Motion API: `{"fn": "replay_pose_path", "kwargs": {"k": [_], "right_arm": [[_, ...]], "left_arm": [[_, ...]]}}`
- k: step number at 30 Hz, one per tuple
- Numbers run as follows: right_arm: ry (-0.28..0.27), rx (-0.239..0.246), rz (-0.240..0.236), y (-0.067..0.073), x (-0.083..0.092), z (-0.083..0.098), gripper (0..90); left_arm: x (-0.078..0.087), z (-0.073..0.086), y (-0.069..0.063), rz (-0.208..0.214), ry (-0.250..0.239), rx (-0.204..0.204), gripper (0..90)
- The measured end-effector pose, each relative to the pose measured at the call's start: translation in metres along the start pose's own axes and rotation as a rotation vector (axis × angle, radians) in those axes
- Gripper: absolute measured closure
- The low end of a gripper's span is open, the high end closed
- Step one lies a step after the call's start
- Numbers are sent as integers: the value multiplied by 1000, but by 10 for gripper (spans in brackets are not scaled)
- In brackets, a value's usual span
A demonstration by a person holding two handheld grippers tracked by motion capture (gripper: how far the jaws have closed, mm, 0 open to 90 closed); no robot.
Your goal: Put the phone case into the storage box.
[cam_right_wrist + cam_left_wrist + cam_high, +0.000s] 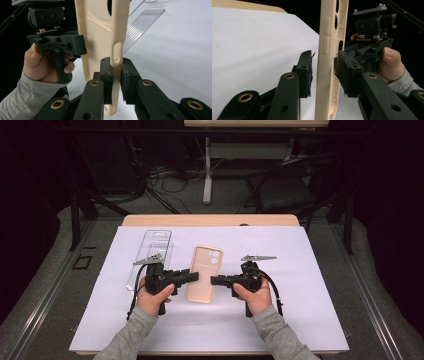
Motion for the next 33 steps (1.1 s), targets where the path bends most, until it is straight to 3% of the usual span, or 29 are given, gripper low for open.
{"fn": "replay_pose_path", "kwargs": {"k": [7, 22, 33], "right_arm": [[-4, 1, 10, -3, 2, -1, 815], [-6, 14, 43, -7, 6, -2, 815], [-8, 33, 79, -13, 10, -4, 814]], "left_arm": [[1, -1, 1, -34, 5, -35, 568], [3, -3, 6, -67, 8, -46, 507], [8, -8, 11, -133, 9, -97, 430]]}}
Point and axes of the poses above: each handheld gripper's, and its own axes: x roughly backward along the jaws, z roughly out of its underside, y roughly to its left, the point moved 10 cm from there along -x, roughly forward along the jaws, and after that the axes turned 7 degrees about x, right-handed, at the moved point
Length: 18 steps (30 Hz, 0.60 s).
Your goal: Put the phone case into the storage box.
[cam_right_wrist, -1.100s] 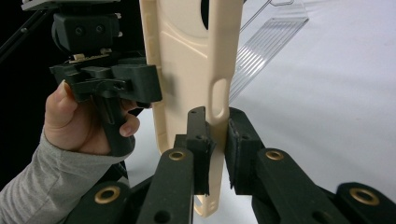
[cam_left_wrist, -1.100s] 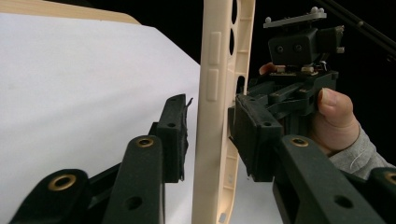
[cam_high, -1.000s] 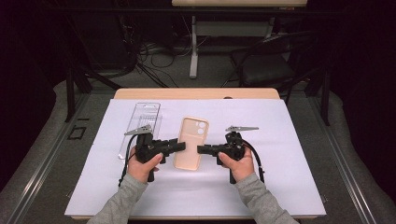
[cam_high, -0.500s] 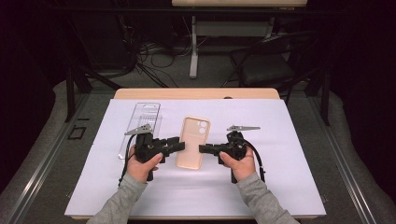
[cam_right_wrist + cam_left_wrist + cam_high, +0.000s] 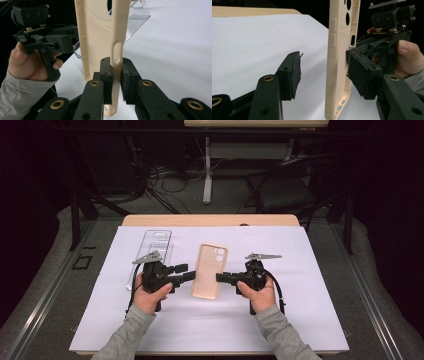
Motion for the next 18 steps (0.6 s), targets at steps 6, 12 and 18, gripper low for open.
{"fn": "replay_pose_path", "kwargs": {"k": [6, 12, 18], "right_arm": [[-1, 17, 23, -2, 2, -1, 813], [3, 28, 42, -2, 3, -1, 813], [7, 46, 51, -1, 3, -1, 813]], "left_arm": [[5, -3, 5, -54, 6, -33, 404], [7, -3, 4, -93, 42, -77, 422], [9, -4, 3, -123, 48, -115, 431]]}}
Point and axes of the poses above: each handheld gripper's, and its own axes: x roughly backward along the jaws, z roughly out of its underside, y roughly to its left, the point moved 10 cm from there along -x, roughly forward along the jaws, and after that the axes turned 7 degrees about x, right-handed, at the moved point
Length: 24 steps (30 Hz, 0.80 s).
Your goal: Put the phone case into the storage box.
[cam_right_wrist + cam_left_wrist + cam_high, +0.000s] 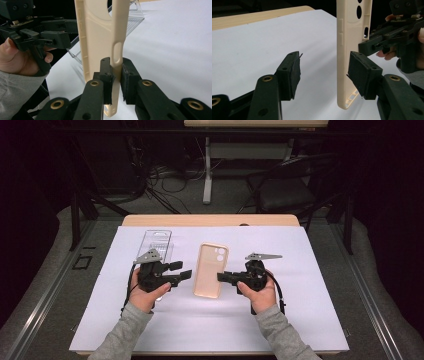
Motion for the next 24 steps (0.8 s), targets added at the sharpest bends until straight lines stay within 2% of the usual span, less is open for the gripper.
{"fn": "replay_pose_path", "kwargs": {"k": [4, 6, 9, 17, 24], "right_arm": [[1, 12, 8, 0, 0, 0, 813], [5, 22, 14, 1, 0, 0, 813], [12, 39, 26, 2, -1, 1, 813], [22, 76, 53, 4, -2, 1, 813], [27, 107, 71, 7, -3, 1, 813]], "left_arm": [[0, 0, -1, -12, 12, -30, 439], [1, 0, -2, -2, 13, -31, 440], [2, -1, -2, -14, 14, -47, 433], [3, -3, 0, -86, 22, -127, 297], [-1, -2, -3, -89, 38, -152, 184]]}}
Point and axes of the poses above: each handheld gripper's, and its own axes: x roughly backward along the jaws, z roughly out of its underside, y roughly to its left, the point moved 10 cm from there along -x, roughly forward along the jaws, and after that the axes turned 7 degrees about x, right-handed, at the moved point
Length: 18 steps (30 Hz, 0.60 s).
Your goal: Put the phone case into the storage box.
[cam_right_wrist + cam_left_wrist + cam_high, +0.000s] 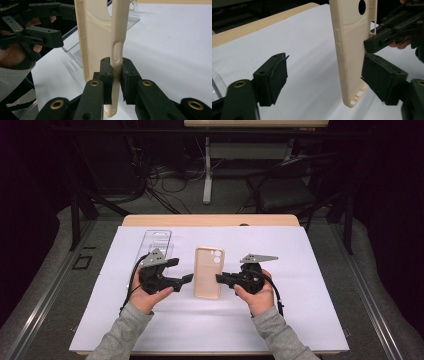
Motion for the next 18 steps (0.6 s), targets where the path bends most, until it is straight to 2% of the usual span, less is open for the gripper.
{"fn": "replay_pose_path", "kwargs": {"k": [3, 7, 18], "right_arm": [[2, 9, 1, 1, 0, 0, 812], [8, 22, 13, 1, -1, 1, 812], [28, 74, 29, 9, -4, 2, 812]], "left_arm": [[1, -1, 0, -7, 2, -7, 161], [4, -2, 2, -51, 5, -37, 150], [11, -9, 1, -110, 6, -113, 107]]}}
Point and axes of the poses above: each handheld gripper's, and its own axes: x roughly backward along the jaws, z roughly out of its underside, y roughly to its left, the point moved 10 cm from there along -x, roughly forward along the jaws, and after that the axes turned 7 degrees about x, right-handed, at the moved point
